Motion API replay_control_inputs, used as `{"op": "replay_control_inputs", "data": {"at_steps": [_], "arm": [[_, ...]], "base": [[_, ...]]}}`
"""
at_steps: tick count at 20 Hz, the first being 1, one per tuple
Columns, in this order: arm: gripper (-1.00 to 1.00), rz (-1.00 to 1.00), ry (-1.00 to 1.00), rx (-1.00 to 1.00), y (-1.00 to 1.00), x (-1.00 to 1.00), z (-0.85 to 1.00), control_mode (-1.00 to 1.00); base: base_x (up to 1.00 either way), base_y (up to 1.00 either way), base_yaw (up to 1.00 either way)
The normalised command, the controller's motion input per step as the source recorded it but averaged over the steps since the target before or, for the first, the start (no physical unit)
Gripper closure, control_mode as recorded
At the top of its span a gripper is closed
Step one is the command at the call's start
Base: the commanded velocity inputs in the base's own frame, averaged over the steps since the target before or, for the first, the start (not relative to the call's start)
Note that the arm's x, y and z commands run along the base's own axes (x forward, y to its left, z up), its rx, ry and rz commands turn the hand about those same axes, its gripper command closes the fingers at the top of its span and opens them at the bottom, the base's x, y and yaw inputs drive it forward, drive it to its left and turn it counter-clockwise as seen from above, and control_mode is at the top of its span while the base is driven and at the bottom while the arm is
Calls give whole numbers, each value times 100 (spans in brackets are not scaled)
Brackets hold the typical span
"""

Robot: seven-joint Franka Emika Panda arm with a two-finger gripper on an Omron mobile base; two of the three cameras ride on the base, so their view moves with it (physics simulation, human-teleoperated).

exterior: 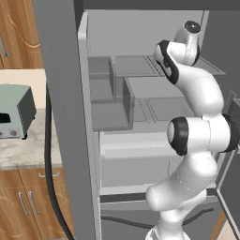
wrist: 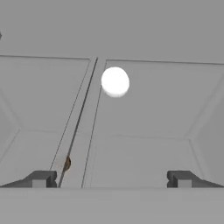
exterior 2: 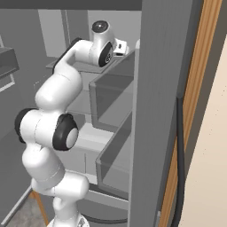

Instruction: Pick the egg and butter from the fridge and place them by the bowl for mixing.

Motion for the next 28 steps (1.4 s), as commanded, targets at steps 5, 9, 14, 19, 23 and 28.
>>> {"op": "replay_control_inputs", "data": {"at_steps": [5,9,14,19,23,28], "arm": [[-100,0,3,0,-6,73,-7,-100],[-100,0,1,0,-12,75,-6,-100],[-100,0,2,0,-18,83,-7,-100],[-100,0,2,0,-15,79,-9,-100],[-100,1,0,0,-1,5,0,-100],[-100,0,0,0,0,0,-13,-100]], "base": [[0,0,0],[0,0,0],[0,0,0],[0,0,0],[0,0,0],[0,0,0]]}}
